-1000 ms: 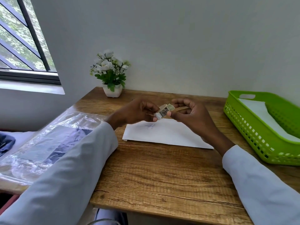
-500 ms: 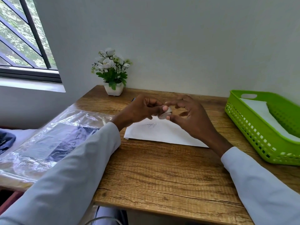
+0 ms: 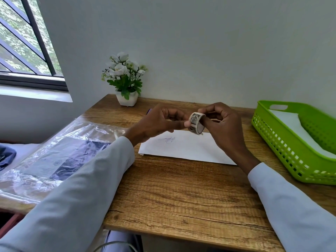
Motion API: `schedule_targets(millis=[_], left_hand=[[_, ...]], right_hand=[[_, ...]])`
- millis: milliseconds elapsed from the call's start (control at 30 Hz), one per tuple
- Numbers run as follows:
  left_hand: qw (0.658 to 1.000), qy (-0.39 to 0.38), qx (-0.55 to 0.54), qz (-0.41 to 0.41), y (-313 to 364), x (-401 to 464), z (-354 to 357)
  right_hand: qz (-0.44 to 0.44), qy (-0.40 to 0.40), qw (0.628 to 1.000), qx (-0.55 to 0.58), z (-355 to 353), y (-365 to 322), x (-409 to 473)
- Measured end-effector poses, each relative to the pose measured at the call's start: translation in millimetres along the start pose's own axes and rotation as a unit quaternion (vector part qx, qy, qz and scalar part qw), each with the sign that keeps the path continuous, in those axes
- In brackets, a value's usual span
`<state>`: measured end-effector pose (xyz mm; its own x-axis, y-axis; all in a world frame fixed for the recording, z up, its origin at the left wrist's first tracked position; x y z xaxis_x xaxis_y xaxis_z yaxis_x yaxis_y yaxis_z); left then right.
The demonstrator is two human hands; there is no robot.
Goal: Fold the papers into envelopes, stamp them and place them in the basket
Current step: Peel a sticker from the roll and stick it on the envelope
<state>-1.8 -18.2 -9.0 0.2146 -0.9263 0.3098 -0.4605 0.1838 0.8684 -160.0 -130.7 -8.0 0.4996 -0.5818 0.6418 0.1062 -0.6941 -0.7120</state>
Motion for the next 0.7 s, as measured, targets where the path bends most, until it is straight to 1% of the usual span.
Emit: schedule_targets(millis=[100, 200, 267, 367, 467, 567, 700], left_hand=[[0.999, -0.033, -0.021, 0.0, 0.3, 0.1, 6.6], [0.999, -0.035, -0.017, 0.004, 2.0, 0.4, 11.8], [1.0, -0.021, -0.006, 0.018, 2.5, 0.2, 12.0], [0.999, 0.011, -0.014, 0.029, -0.9, -0.2, 5.3], [0.993, 0.019, -0.118, 0.009, -4.4, 0.0, -0.4], [0.975, 0.008, -0.223, 0.005, -4.9, 0.2, -2.3], [0.958, 0.008, -0.288, 0.002, -7.1, 1.6, -3.1]], right_hand=[[-0.06, 0.036, 0.997, -0.033, 0.7, -5.7, -2.5], [-0.09, 0.022, 0.994, -0.051, 1.9, -7.7, -4.2], [-0.082, -0.002, 0.995, -0.058, 1.3, -6.4, -2.9], [-0.033, -0.025, 0.998, -0.04, -1.1, -4.1, -2.0], [0.011, -0.022, 1.0, 0.0, -2.9, -3.1, -1.8], [0.038, -0.027, 0.999, 0.028, -2.3, -2.9, -1.6], [0.051, -0.044, 0.997, 0.036, -0.7, -3.9, -3.1]])
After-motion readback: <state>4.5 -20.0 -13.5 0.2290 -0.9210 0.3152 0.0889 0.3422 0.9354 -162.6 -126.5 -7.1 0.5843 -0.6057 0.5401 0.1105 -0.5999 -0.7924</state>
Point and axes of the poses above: each hand's wrist, its own x-axis towards the middle knuckle, its own z-axis out of the palm, y = z × x, the point moved 3 cm from there along x, towards the middle knuckle, and after that the axes turned 1 degree about z, right-handed, at the moved point
